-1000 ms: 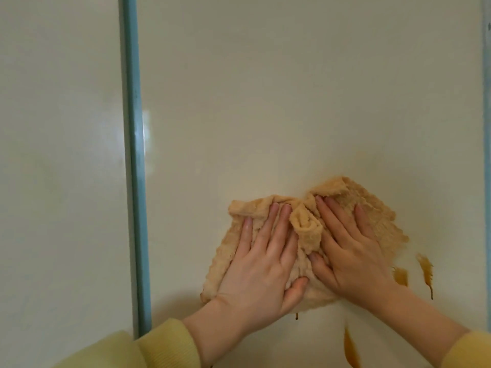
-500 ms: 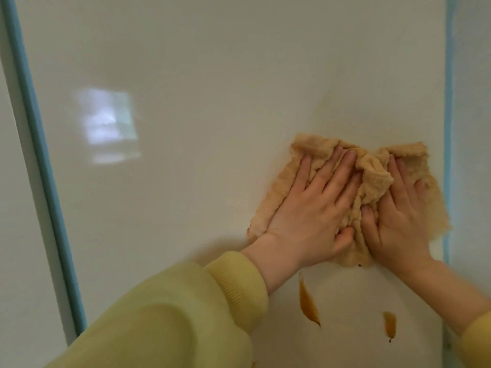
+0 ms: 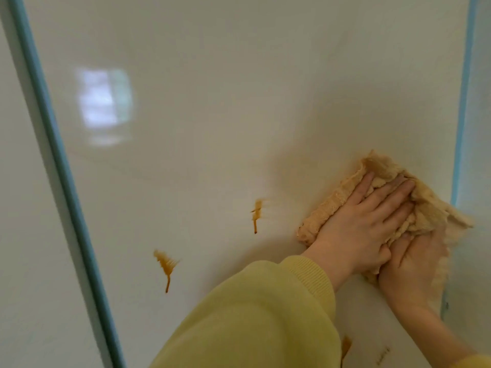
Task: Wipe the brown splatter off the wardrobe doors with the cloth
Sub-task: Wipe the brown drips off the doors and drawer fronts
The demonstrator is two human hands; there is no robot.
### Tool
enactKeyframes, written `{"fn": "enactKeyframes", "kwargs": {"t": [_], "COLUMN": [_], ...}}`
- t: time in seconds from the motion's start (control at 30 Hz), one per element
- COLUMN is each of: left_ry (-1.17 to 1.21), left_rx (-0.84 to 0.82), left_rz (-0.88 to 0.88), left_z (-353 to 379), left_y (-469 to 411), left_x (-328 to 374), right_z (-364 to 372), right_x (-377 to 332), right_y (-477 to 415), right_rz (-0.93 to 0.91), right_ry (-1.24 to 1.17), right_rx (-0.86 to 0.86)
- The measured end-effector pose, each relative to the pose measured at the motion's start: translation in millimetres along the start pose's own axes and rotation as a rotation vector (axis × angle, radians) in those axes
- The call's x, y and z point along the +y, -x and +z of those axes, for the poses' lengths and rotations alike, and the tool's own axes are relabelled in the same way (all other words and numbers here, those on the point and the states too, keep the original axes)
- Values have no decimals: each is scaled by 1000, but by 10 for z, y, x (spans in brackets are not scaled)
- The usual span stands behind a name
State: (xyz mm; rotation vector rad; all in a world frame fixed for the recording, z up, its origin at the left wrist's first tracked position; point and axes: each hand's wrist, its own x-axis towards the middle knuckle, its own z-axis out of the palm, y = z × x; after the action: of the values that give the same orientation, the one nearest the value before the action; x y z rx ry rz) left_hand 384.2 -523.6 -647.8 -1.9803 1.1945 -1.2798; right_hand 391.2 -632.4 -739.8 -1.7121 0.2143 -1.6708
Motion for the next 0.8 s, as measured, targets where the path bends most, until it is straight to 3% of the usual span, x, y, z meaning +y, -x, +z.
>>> {"fn": "enactKeyframes", "kwargs": {"t": [0.17,0.47,0.63,0.8], "left_ry": [-41,-150,-146,-185], "left_rx": [-96,-65,51,41], "left_rz": [96,155,58,-88], "left_z": [-20,-147,-220,-285], "left_y": [414,1161,1664,2219], "left_x": [-141,-820,-1274,-1543], "right_z": [123,391,594,801], "right_x": [-236,-1034,-1597,-1974], "right_y": [413,792,879,921], "right_rz": [104,51,-55,-240], "right_ry": [-10,87,131,161], "right_rx": [-29,-172,-142,-122]}}
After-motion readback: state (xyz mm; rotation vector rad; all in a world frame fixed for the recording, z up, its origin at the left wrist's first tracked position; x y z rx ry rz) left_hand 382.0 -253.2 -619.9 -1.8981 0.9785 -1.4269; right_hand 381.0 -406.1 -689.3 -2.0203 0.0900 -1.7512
